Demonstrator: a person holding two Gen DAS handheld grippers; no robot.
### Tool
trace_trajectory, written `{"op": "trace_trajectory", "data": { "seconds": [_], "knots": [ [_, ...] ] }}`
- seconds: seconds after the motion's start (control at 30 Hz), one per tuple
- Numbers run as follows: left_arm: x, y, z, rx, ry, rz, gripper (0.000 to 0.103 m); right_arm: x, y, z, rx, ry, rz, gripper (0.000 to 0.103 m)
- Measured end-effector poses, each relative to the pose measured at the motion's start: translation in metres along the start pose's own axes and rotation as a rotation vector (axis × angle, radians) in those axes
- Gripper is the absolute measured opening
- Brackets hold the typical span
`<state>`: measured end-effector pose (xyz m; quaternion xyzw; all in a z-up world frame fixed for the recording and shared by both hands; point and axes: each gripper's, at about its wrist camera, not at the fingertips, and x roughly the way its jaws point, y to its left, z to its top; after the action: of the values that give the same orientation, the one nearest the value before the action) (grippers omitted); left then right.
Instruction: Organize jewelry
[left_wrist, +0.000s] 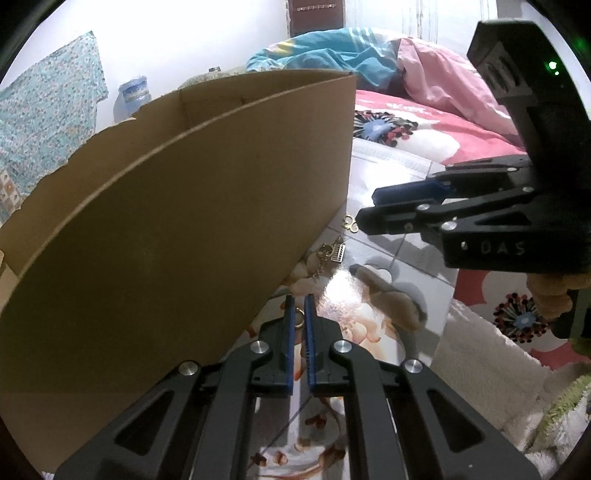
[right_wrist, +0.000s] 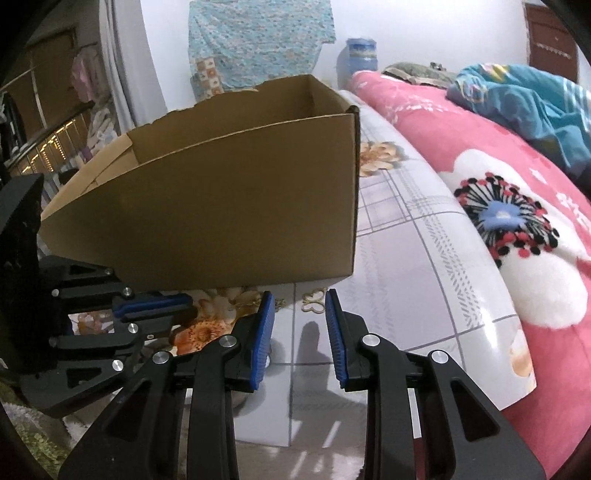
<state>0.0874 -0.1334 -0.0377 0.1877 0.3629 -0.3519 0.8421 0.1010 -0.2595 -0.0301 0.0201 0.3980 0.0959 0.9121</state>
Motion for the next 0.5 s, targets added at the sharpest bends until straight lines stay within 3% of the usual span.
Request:
{"op": "trace_trajectory", "data": {
  "seconds": [0.3,0.5],
  "knots": [
    [-0.013,0.0,-0.003,0.002,-0.006,-0.005,0.002,-0.001,0.0,-0.002,0.006,0.008,0.007,0.026],
    [-0.009,0.006,-0.005,-0.023,0.024,0.039,0.002,-0.001,0.0,-0.001,0.017,0.005,0.01,0.026]
  ]
}}
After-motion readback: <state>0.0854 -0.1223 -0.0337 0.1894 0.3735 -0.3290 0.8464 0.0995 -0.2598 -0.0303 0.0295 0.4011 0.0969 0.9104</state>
